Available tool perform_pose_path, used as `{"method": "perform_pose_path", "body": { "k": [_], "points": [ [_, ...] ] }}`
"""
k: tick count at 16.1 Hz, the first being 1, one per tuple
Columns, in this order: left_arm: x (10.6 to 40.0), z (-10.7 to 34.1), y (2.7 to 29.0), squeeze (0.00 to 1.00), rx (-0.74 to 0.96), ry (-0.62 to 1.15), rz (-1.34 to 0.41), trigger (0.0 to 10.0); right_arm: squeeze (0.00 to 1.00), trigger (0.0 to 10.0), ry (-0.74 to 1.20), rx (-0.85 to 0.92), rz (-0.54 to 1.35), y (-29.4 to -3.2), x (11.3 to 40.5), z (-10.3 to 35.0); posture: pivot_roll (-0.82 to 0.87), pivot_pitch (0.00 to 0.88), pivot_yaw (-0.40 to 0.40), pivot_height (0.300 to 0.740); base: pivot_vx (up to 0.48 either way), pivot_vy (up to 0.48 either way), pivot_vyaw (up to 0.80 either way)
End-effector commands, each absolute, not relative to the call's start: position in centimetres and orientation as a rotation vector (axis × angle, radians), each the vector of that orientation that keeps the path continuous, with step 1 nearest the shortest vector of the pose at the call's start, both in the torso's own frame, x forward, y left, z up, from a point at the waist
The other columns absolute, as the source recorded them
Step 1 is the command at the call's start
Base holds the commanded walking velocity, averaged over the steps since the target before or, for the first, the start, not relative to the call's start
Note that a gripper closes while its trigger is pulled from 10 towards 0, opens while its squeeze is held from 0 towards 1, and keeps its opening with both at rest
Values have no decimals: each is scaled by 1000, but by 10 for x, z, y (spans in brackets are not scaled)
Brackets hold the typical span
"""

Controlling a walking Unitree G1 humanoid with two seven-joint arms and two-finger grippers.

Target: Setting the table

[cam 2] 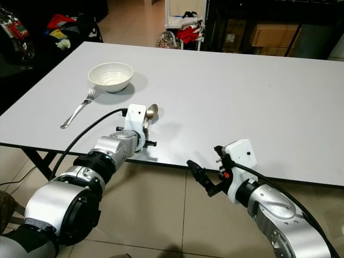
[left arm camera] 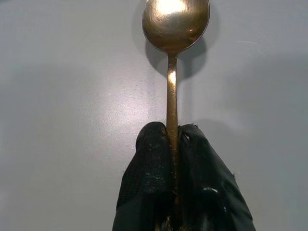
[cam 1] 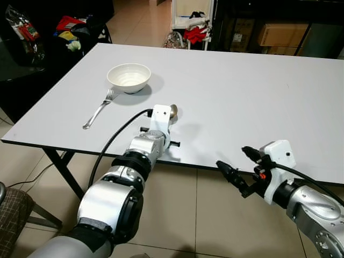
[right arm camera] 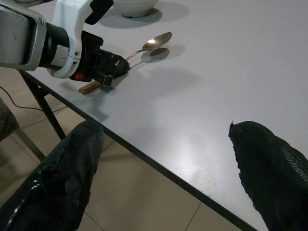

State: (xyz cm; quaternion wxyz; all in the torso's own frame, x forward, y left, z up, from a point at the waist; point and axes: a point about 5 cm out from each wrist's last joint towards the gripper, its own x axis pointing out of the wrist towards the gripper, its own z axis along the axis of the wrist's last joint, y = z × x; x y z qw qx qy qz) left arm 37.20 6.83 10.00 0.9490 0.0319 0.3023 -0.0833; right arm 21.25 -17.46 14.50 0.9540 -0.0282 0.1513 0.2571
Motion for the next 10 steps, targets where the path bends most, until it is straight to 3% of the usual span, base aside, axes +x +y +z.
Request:
{"method": "perform_pose_path", "body": {
  "k": [1,4,5,10],
  "points": [
    [374,104,68,0,71,604,-163,10000,0,10000,295,-61,509,-177,214,149,-103,0,59,740,0,0,0],
    [375,104,67,0,62,608,-153,10000,0,10000,298,-58,511,-176,213,149,-103,0,59,740,0,0,0],
    [373,105,53,227,6,609,-208,10000,0,10000,314,-62,511,-172,205,146,-124,0,86,740,0,0,0],
    [375,106,57,173,29,600,-202,10000,0,10000,314,-66,514,-172,205,146,-121,0,84,740,0,0,0]
  ]
}}
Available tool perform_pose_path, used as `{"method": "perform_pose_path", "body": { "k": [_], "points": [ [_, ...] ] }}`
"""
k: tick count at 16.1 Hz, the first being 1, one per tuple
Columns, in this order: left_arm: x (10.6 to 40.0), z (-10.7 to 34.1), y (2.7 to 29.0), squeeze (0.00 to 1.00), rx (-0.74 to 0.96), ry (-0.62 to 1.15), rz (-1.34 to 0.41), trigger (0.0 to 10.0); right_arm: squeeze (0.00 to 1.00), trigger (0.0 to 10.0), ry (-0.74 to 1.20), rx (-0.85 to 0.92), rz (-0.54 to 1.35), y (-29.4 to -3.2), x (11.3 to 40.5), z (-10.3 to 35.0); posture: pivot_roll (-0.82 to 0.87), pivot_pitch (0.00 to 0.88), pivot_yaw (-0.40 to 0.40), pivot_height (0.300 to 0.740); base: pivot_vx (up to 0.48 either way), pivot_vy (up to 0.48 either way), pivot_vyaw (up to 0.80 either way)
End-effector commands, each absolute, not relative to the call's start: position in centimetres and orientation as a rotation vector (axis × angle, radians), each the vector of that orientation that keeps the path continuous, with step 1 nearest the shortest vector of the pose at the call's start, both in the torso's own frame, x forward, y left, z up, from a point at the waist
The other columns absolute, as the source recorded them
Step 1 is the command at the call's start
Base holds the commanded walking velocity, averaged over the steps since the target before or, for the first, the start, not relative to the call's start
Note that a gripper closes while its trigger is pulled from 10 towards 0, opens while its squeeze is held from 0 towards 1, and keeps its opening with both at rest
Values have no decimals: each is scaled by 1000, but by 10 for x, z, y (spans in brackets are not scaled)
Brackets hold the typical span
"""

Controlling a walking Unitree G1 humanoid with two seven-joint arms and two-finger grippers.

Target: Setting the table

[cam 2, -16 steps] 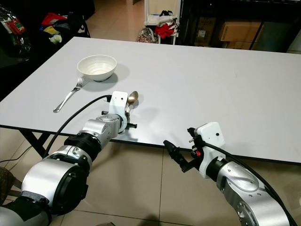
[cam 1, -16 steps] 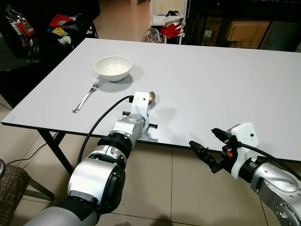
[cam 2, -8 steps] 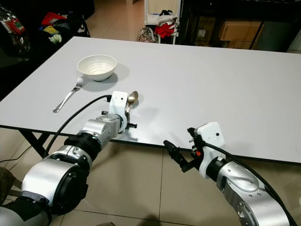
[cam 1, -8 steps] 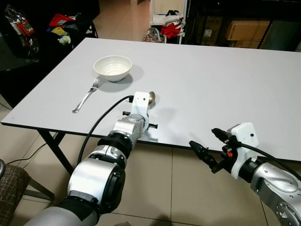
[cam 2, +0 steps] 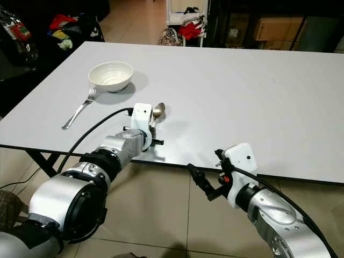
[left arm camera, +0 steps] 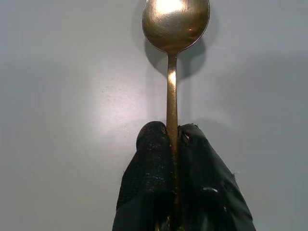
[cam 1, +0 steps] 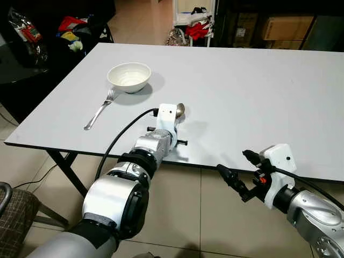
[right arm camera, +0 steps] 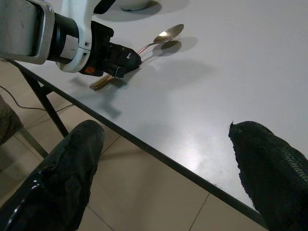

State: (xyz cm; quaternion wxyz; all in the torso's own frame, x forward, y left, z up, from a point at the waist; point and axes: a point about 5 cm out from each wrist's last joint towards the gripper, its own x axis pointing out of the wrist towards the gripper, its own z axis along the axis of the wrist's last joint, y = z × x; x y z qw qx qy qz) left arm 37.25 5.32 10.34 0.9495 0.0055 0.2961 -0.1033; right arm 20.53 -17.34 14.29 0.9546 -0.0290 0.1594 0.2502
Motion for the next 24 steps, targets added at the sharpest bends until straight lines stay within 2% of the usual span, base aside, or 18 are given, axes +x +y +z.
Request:
{"method": "perform_pose_path", "body": {
  "k": [1,2,5,7,10,12,13,15,18,24],
  "points": [
    [377,109,60,106,55,575,-201,10000,0,10000,310,-68,511,-172,206,147,-121,0,84,740,0,0,0],
    [380,113,64,0,66,552,-205,10000,0,10000,300,-68,504,-173,206,149,-121,0,88,740,0,0,0],
    [397,145,82,0,152,294,-276,10000,0,10000,187,-92,343,-179,210,159,-126,0,113,740,0,0,0],
    [398,154,91,0,160,209,-318,10000,0,10000,132,-117,218,-185,211,163,-125,0,119,740,0,0,0],
    [376,168,113,0,202,-35,-421,10000,0,10000,86,-80,125,-182,202,164,-122,0,128,740,0,0,0],
    [355,167,120,0,221,-67,-439,10000,0,10000,80,-56,78,-183,197,162,-119,0,130,740,0,0,0],
    [336,163,126,0,205,-73,-417,10000,0,10000,95,-43,26,-186,194,156,-115,0,131,740,0,0,0],
    [320,152,132,0,198,-31,-368,10000,0,10000,103,-15,-64,-193,190,149,-105,0,122,740,0,0,0],
    [310,144,139,0,225,14,-326,10000,0,10000,123,28,-116,-196,189,142,-98,0,114,740,0,173,0],
    [310,147,139,0,224,22,-325,10000,0,10000,130,38,-122,-195,189,139,-99,0,119,740,0,345,0]
  ]
}}
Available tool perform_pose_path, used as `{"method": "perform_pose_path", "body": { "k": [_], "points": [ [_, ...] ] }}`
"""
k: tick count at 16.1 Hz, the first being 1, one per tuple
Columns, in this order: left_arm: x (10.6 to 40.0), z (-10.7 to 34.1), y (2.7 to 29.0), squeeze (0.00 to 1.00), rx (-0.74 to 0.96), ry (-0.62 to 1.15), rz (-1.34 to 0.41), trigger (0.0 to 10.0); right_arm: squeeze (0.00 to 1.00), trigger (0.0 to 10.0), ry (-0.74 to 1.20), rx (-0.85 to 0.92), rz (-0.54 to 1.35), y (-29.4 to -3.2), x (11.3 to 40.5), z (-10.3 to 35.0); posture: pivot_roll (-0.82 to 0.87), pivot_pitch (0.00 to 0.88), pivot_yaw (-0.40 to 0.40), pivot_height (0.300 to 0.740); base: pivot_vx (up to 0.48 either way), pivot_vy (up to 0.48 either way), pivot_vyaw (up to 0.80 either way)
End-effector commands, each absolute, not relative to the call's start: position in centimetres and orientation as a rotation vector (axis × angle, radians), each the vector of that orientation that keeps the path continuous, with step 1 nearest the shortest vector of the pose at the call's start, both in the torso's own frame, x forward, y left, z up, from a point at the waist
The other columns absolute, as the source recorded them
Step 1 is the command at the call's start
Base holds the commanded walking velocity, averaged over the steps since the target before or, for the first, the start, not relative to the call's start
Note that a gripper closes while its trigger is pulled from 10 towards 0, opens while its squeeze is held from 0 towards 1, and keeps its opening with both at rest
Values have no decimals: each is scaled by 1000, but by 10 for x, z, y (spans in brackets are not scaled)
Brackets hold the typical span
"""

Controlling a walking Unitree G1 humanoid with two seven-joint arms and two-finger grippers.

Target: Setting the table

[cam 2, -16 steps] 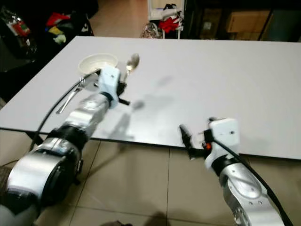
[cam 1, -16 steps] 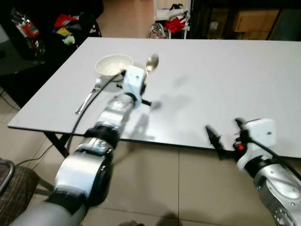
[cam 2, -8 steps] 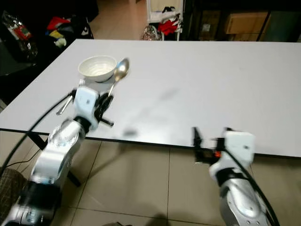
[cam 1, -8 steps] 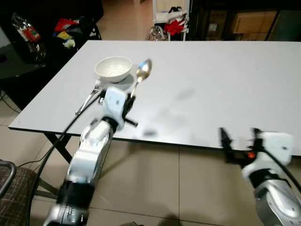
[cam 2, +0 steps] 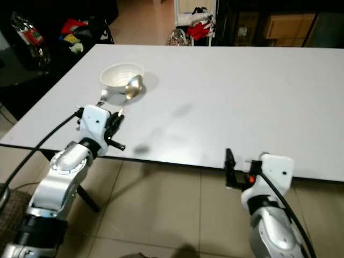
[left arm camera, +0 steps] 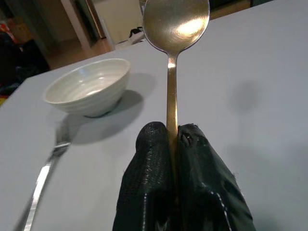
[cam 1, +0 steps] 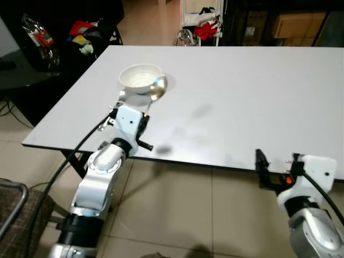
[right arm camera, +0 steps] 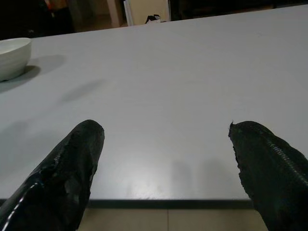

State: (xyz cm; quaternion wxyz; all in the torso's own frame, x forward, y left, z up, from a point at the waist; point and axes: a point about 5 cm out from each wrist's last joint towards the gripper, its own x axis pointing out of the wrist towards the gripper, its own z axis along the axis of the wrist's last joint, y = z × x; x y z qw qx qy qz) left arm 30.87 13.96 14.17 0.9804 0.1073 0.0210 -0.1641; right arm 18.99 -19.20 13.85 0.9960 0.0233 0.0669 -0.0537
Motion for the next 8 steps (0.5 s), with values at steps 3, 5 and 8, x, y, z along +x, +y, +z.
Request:
{"method": "perform_pose_path", "body": {
  "k": [3,5,8],
  "points": [
    [313,148,131,0,185,48,-338,10000,0,10000,129,54,-141,-196,189,139,-114,0,139,740,0,355,-300],
    [313,148,130,0,184,54,-336,10000,0,10000,129,53,-140,-195,189,139,-114,0,139,740,0,356,-456],
    [313,148,132,0,176,69,-324,10000,0,10000,172,1,-49,-192,193,135,-107,0,125,740,0,358,0]
  ]
}}
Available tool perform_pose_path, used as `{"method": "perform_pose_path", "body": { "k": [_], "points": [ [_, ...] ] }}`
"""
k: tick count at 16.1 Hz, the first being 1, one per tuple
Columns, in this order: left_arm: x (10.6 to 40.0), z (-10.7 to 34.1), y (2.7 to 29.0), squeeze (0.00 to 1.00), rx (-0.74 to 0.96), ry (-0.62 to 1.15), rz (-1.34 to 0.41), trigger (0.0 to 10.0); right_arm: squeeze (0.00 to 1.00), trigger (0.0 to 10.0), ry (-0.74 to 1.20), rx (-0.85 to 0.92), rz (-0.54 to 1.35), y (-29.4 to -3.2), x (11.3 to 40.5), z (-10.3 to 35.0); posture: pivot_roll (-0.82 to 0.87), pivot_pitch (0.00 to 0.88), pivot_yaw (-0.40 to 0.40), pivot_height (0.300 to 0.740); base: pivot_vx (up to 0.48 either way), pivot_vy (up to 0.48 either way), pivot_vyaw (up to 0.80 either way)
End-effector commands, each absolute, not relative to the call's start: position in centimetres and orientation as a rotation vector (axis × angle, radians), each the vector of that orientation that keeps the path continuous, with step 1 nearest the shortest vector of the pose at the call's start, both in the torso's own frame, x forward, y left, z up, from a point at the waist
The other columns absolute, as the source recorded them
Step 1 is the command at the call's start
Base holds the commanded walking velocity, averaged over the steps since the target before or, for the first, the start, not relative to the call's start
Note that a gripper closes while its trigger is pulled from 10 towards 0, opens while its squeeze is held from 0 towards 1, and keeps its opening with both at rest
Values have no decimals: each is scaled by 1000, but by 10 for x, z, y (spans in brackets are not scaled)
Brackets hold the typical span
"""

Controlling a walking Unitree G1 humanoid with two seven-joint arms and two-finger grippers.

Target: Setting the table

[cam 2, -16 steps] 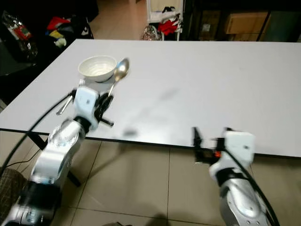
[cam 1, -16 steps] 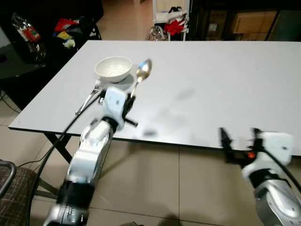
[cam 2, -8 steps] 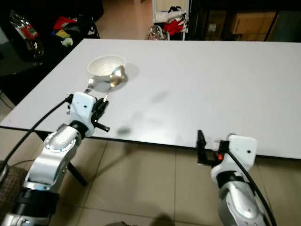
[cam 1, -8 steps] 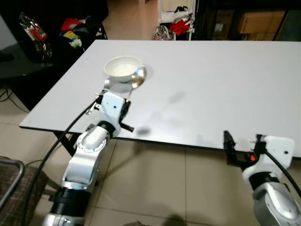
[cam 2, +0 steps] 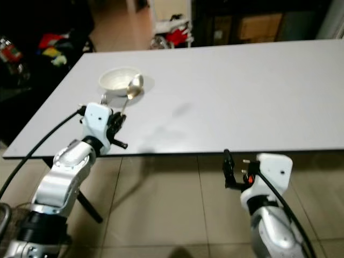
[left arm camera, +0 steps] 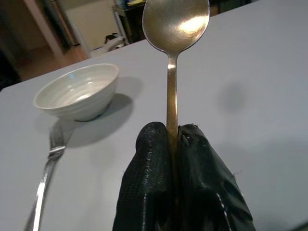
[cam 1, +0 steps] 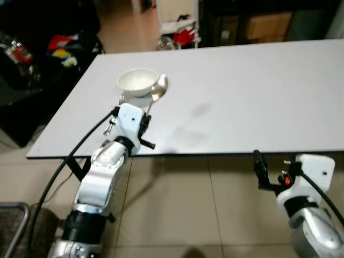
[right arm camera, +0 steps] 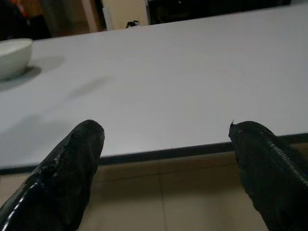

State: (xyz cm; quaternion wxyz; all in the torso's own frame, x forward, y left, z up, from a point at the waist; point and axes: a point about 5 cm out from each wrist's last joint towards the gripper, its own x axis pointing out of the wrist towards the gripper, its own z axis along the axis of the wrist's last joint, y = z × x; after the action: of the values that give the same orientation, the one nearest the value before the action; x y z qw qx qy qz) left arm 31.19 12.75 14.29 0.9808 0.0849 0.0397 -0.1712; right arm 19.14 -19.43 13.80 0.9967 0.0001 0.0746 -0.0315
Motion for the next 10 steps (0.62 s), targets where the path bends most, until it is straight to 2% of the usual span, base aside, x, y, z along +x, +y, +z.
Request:
{"method": "perform_pose_path", "body": {
  "k": [1,5,10],
  "points": [
    [314,148,132,0,168,71,-316,10000,0,10000,175,-10,-37,-192,195,135,-107,0,125,740,0,356,0],
    [307,144,139,0,157,90,-264,10000,0,10000,156,-58,59,-191,206,143,-63,0,58,740,0,358,0],
    [305,147,142,0,162,85,-243,10000,0,10000,164,-54,76,-189,212,141,-45,0,43,740,0,355,0]
  ]
}}
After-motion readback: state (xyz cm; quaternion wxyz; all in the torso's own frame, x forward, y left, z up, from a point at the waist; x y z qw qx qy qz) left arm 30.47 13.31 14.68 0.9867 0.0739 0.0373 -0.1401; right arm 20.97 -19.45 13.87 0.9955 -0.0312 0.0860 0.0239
